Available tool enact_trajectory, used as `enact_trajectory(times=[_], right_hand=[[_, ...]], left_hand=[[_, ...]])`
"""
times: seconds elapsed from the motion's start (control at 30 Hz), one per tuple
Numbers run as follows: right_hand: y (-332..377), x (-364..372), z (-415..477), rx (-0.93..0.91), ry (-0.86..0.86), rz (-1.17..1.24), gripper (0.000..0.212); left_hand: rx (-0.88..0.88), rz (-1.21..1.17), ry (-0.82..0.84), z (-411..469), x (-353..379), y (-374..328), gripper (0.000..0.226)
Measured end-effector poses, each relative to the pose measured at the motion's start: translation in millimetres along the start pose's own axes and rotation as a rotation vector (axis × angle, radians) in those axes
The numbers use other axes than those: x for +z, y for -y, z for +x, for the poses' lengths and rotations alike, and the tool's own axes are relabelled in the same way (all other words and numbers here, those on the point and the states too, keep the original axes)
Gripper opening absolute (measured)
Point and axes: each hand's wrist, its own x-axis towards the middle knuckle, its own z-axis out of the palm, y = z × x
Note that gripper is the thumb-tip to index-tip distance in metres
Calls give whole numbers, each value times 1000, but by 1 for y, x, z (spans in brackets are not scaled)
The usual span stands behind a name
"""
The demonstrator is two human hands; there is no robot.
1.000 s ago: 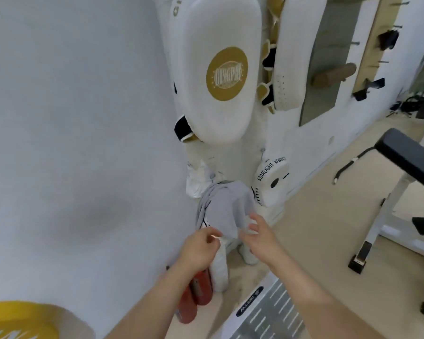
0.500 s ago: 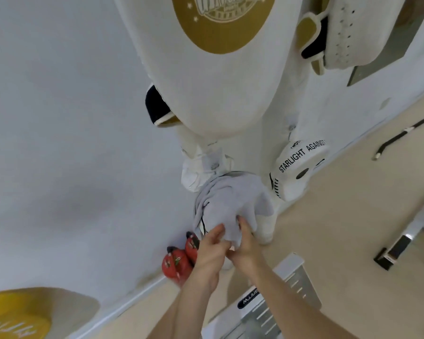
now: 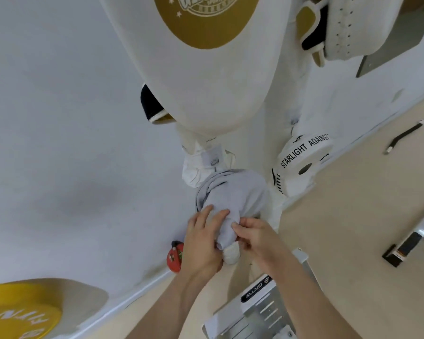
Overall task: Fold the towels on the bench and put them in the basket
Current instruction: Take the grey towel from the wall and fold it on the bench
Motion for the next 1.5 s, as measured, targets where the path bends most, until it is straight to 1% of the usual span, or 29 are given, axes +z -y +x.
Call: enact_trajectory(times=[0.07,0.13,0.2,0.23,0.27,0.3,0.33,0.37,0.4,0.43,0.47,0.5,0.53,0.6,0.67,0.7,0.8,0.87,0.9,0.93,1.0,1.13,1.2,1.23,1.3,1.37,1.4,1.47,1.5], right_hand=[[10,-17,-22,12,110,-60,16],[24,-27,-46,13,166,-72,14],[41,-31,-72,-31,124,-71,14],[48,-31,-86,-71,88,-82,15],[55,-30,-101,-115,82,-117,25],[60,-29,-117,-156,124,-202,47],[63,-27,-135,-173,188,-342,73],[63,-19,-154,-179,242,-470,93],[62,-7,-174,-186,274,-557,106],[57,5,-192,-199,269,-589,111],[48,19,-207,-232,217,-602,110],[38,35,-221,-291,111,-609,102],[26,48,-232,-346,-31,-618,86],[2,67,-253,-416,-279,-582,48],[-19,80,-278,-423,-388,-570,13],[-28,87,-292,-402,-413,-572,11],[-49,111,-336,-307,-489,-623,32],[-55,128,-365,-300,-476,-659,37],[-57,136,-379,-302,-436,-676,38],[-58,144,-394,-295,-395,-713,37],[-60,157,-422,-270,-344,-824,32],[-65,162,-466,-271,-316,-967,20],[-73,159,-484,-329,-349,-1085,5],[-79,157,-494,-370,-375,-1165,4],[-92,148,-511,-434,-434,-1348,9],[-105,131,-527,-433,-515,-1495,9],[-113,119,-535,-406,-546,-1485,8],[-124,95,-549,-339,-554,-1252,6],[-130,81,-560,-307,-538,-1124,11]], left_hand=[[23,-126,-1,-3,-18,-15,57],[-5,-278,125,-15,-36,-33,51],[-24,-371,191,-32,-52,-51,48],[-17,-398,174,-40,-62,-61,42],[6,-425,142,-49,-72,-70,31],[29,-482,106,-59,-84,-82,21],[26,-570,80,-70,-95,-92,18],[-7,-664,61,-81,-105,-102,22],[-59,-752,58,-91,-114,-109,25],[-116,-844,68,-102,-121,-114,26],[-170,-944,80,-113,-127,-116,23],[-213,-1043,85,-125,-131,-117,19],[-235,-1098,73,-138,-134,-114,15],[-186,-966,0,-165,-140,-101,14],[-99,-707,-52,-194,-144,-78,29],[-33,-583,-55,-211,-147,-67,36],[236,-293,5,-269,-158,-46,41],[419,-161,135,-308,-163,-48,43],[458,-138,216,-327,-166,-54,40],[448,-152,286,-345,-169,-61,31],[382,-245,316,-369,-170,-69,17],[158,-563,322,-399,-177,-79,22],[85,-701,374,-417,-180,-87,31],[67,-749,414,-427,-182,-93,32],[46,-809,475,-448,-186,-106,28],[49,-815,482,-465,-183,-113,27],[43,-804,476,-475,-179,-117,35],[34,-806,494,-491,-172,-121,49],[32,-841,505,-504,-165,-125,45]])
